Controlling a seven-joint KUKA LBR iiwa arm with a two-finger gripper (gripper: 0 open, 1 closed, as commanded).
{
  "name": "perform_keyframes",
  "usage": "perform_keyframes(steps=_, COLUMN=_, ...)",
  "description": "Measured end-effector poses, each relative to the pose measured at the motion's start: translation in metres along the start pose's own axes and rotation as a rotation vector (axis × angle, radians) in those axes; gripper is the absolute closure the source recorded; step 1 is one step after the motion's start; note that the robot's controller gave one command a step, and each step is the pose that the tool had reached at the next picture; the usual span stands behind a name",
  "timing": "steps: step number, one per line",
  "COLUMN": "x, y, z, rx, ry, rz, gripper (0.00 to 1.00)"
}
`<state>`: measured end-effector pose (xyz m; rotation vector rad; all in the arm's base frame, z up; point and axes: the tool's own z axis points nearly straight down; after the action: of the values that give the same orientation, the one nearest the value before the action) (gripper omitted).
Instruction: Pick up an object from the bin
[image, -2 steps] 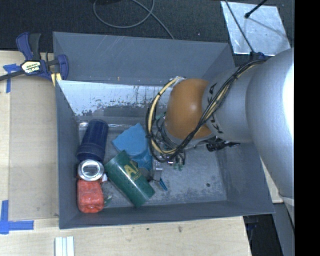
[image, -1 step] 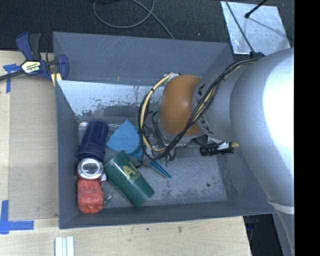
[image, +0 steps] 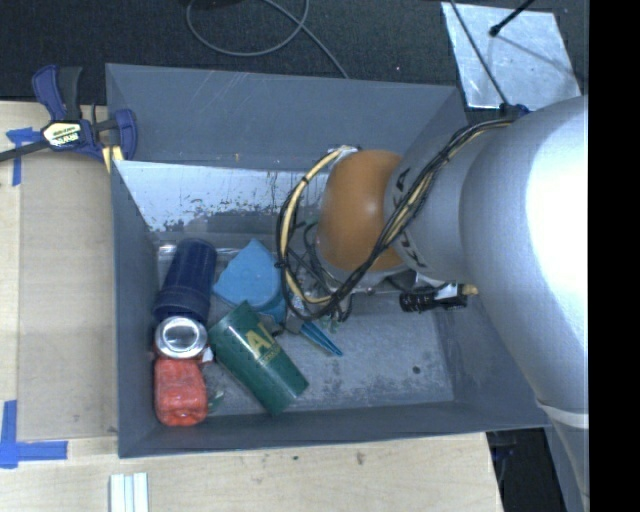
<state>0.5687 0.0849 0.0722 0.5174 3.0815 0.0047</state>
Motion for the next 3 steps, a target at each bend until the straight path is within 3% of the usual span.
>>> perform_keyframes(steps=3, x=-0.0004, y=-0.0003, z=-0.0086, rx=-0.001, ry=-0.003, rz=-0.001, gripper=1.0)
